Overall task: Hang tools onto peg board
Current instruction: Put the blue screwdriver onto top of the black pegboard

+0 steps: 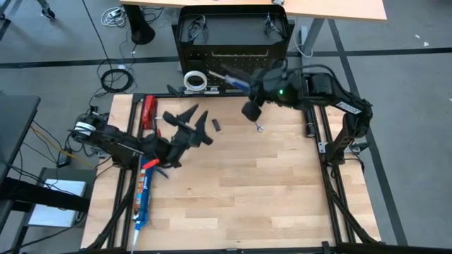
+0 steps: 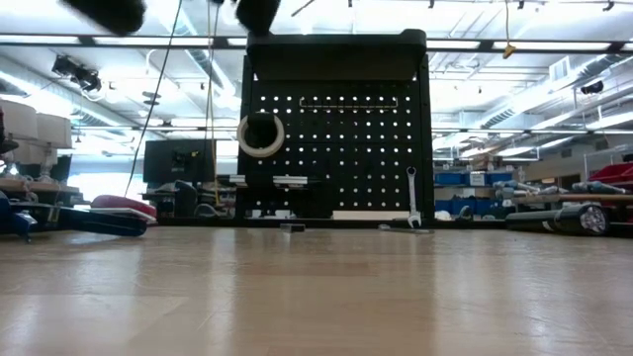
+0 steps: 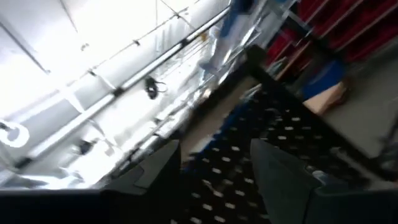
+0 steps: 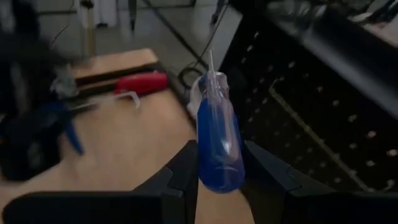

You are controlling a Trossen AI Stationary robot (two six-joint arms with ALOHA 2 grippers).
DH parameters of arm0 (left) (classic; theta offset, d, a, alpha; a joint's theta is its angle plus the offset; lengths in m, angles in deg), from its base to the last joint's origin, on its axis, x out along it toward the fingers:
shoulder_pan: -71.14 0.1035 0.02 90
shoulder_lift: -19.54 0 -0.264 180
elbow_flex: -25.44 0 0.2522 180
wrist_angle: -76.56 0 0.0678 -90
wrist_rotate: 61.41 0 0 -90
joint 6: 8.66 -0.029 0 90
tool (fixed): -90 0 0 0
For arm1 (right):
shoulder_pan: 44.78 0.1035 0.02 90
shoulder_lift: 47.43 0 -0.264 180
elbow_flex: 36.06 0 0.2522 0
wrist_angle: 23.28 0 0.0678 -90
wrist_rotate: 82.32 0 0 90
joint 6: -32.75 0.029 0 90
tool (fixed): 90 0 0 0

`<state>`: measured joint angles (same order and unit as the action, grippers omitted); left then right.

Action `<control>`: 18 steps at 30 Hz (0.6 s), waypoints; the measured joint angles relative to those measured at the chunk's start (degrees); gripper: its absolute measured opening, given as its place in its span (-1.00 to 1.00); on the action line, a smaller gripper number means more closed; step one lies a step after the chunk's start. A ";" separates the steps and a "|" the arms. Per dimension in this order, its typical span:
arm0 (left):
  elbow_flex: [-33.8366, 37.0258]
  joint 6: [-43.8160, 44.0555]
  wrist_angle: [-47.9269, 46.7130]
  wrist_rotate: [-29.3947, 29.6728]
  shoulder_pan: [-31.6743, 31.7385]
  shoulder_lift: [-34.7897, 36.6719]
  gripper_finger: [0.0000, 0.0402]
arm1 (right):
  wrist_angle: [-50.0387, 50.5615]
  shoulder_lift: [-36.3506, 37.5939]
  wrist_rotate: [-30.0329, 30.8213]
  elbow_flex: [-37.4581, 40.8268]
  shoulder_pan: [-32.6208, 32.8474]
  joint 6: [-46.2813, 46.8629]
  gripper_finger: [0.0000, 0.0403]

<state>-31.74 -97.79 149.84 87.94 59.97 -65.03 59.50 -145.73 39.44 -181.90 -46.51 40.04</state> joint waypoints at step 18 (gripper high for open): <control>-9.55 -7.54 -15.71 -0.66 1.17 -0.07 0.01 | -1.03 0.01 -0.34 6.01 8.67 3.20 -0.44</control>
<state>-41.30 -105.33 134.14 87.28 61.14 -65.10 58.47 -145.72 39.10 -175.90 -37.84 43.24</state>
